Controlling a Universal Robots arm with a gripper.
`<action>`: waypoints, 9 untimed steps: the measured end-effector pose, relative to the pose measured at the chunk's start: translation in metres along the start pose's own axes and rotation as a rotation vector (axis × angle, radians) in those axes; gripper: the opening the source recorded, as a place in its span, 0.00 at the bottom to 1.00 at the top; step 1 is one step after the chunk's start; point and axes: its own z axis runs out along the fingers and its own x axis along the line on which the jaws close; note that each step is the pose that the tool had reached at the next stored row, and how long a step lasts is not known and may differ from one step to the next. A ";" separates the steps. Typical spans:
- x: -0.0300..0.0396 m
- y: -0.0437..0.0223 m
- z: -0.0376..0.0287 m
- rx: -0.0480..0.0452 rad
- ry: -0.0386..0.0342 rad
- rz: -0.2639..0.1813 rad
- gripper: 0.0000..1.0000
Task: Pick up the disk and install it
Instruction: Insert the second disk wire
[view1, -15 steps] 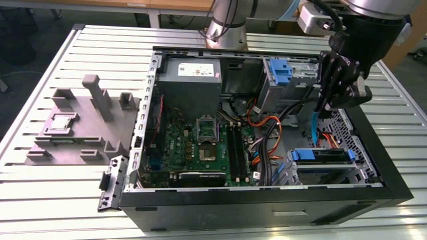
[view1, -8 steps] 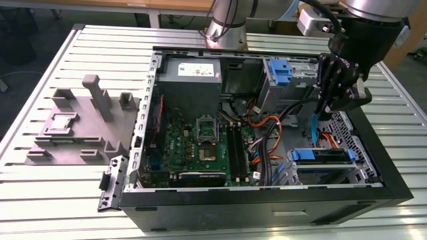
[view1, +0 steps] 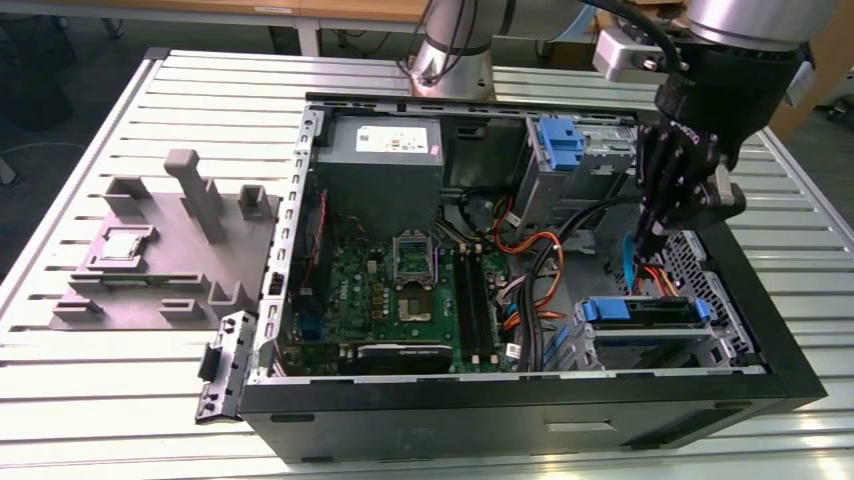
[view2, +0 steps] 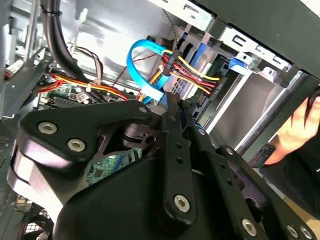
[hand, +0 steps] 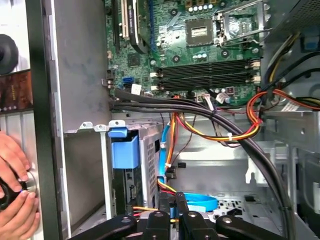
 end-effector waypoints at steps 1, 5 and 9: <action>-0.0002 0.0000 0.0006 0.0003 0.0044 0.000 0.16; 0.0001 -0.0001 0.0011 0.0006 0.0073 0.000 0.16; 0.0045 -0.0005 0.0023 0.0003 0.0031 0.000 0.16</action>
